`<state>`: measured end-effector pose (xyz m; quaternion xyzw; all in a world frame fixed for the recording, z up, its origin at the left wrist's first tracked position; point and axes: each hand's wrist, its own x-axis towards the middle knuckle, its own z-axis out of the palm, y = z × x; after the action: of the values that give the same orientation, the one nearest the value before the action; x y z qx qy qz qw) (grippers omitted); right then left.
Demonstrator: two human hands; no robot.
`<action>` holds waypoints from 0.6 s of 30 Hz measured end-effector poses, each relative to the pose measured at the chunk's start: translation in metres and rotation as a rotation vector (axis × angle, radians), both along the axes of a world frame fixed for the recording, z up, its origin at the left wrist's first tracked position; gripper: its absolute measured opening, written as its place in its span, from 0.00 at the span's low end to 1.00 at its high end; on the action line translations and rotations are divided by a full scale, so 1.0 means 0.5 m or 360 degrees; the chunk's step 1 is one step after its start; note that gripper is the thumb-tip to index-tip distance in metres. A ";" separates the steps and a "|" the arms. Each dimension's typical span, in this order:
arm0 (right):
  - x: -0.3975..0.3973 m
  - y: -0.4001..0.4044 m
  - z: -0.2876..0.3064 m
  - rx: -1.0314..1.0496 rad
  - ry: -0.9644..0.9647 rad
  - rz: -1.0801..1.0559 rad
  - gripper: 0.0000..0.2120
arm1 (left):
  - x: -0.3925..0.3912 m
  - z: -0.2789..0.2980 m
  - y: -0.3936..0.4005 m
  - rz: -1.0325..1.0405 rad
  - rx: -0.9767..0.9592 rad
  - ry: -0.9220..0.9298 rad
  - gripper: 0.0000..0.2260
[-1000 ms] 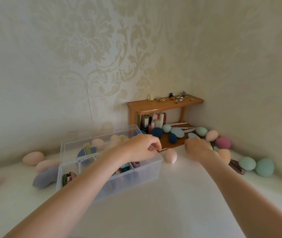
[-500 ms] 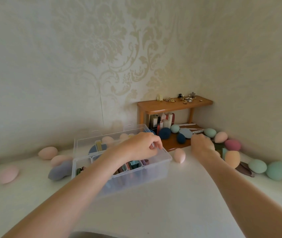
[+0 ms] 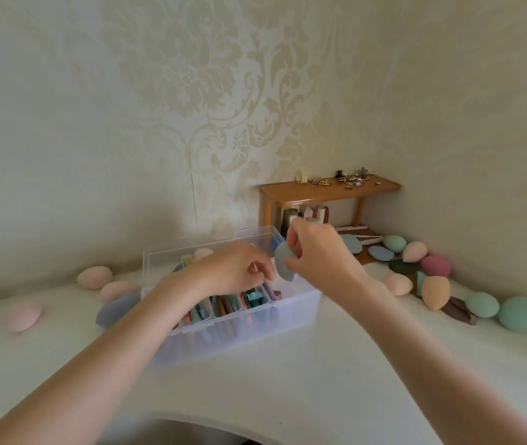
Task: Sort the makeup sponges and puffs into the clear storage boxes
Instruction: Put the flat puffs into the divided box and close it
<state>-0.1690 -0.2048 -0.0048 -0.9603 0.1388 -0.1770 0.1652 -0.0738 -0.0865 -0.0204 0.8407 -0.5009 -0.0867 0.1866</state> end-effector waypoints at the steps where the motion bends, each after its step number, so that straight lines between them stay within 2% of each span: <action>1: 0.001 0.012 -0.008 -0.0010 0.0053 -0.0001 0.07 | -0.001 -0.003 0.003 0.0011 0.0002 -0.0018 0.11; 5: 0.000 0.035 -0.018 -0.0052 0.0090 0.0009 0.13 | 0.001 -0.005 0.008 0.0016 0.0020 -0.0040 0.14; 10: 0.025 0.026 -0.038 -0.0255 0.0185 -0.0030 0.10 | 0.005 -0.013 0.003 0.0033 0.0003 -0.0001 0.12; 15: 0.046 0.009 -0.069 -0.0425 0.0301 0.0045 0.13 | 0.012 -0.018 0.003 0.0028 0.0007 0.0029 0.11; 16: 0.046 0.004 -0.066 -0.0383 0.0303 0.0052 0.14 | 0.013 -0.017 0.003 0.0025 0.0004 0.0023 0.11; 18: 0.043 -0.013 -0.048 -0.0072 0.0245 0.0083 0.15 | 0.014 -0.013 -0.003 0.0039 -0.0035 0.0008 0.10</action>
<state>-0.1475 -0.2114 -0.0287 -0.9778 0.1219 -0.1014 0.1368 -0.0666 -0.0879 -0.0268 0.8444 -0.4910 -0.0811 0.1982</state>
